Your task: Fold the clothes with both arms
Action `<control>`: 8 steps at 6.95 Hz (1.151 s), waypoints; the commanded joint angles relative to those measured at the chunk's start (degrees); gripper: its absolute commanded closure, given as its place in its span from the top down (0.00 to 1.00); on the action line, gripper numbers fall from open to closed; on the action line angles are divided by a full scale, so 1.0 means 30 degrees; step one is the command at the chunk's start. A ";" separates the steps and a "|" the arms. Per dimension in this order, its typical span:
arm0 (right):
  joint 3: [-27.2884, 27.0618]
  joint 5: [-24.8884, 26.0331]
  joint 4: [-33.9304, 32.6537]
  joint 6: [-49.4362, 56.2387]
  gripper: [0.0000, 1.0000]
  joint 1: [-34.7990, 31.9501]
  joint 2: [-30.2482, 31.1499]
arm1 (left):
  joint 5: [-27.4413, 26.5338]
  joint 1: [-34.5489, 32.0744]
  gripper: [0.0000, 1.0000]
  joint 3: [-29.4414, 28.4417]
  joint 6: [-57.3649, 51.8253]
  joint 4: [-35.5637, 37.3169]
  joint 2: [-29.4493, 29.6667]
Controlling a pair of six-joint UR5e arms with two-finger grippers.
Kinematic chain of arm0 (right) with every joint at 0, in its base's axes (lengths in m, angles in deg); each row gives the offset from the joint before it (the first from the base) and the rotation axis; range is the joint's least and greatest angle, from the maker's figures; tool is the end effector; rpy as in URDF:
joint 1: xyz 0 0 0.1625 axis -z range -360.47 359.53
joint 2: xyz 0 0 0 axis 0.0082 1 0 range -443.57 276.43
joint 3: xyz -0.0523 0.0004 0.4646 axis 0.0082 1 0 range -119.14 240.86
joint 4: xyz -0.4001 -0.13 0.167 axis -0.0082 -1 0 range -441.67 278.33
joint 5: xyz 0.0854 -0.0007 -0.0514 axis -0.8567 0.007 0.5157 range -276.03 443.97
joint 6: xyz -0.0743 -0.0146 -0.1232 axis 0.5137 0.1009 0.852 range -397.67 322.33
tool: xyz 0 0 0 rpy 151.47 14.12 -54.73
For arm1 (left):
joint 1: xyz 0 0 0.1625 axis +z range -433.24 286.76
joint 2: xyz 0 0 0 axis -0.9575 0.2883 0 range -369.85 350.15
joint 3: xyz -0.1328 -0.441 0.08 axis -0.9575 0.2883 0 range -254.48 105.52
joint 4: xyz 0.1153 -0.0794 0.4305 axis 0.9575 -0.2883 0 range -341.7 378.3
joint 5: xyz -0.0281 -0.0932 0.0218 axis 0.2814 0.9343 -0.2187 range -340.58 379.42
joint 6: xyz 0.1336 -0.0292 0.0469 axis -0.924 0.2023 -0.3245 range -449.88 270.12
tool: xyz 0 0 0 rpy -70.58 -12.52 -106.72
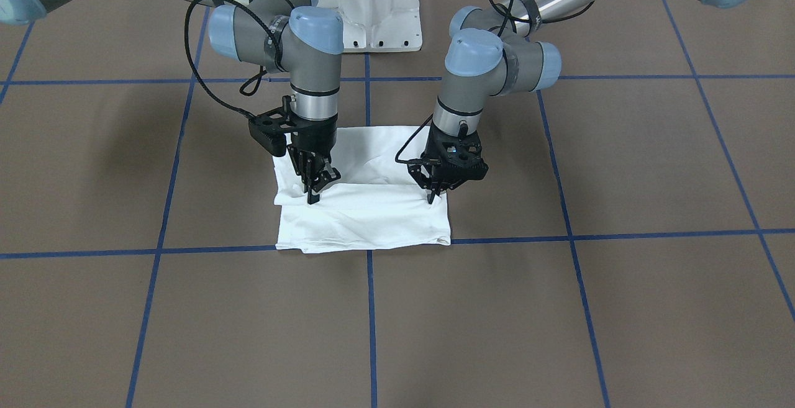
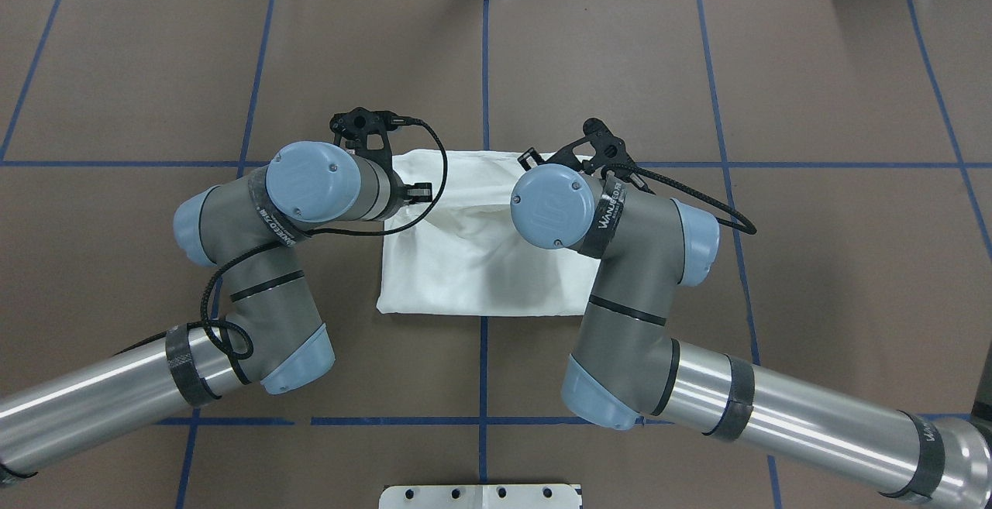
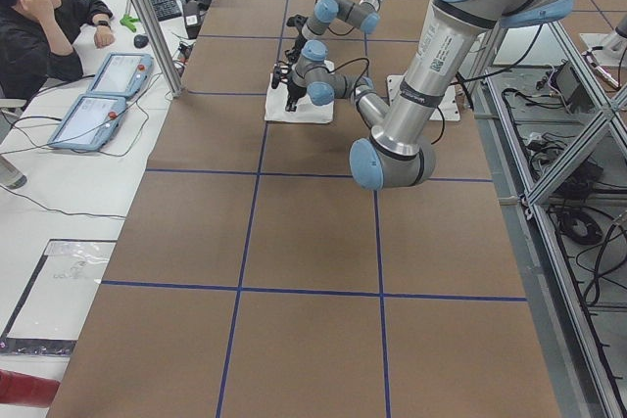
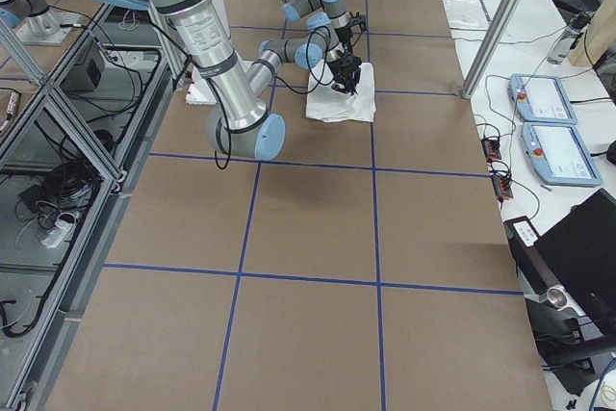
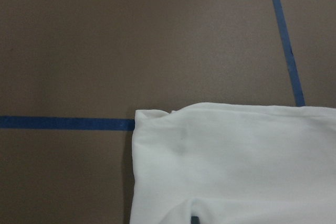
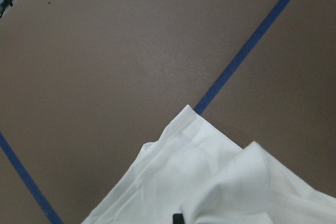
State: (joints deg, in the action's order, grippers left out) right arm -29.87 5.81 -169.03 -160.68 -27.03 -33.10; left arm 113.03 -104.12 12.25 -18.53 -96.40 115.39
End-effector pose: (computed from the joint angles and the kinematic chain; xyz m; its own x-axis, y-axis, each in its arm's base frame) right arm -0.6400 -0.5021 0.2794 0.2430 0.7175 0.6528 -0.8288 0.5033 -0.2447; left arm 0.6333 -0.5233 0.3112 0.5962 0.0155 -0.8027 0.2917 0.9273 0.2346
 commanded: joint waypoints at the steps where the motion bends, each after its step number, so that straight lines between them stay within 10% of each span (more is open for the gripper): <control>1: 0.0067 0.0010 0.0118 0.3477 0.99 -0.0167 -0.0094 | 0.0088 -0.0135 0.99 0.0120 -0.1965 -0.0493 0.0000; 8: 0.2346 0.1738 0.0030 0.6571 1.00 0.1651 -0.2052 | 0.3253 -0.3799 1.00 0.1177 -0.8665 -0.0584 -0.1083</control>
State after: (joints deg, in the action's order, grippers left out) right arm -25.81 9.93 -169.13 -143.67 -22.06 -37.68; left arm 122.72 -115.46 15.76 -44.43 -98.08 112.24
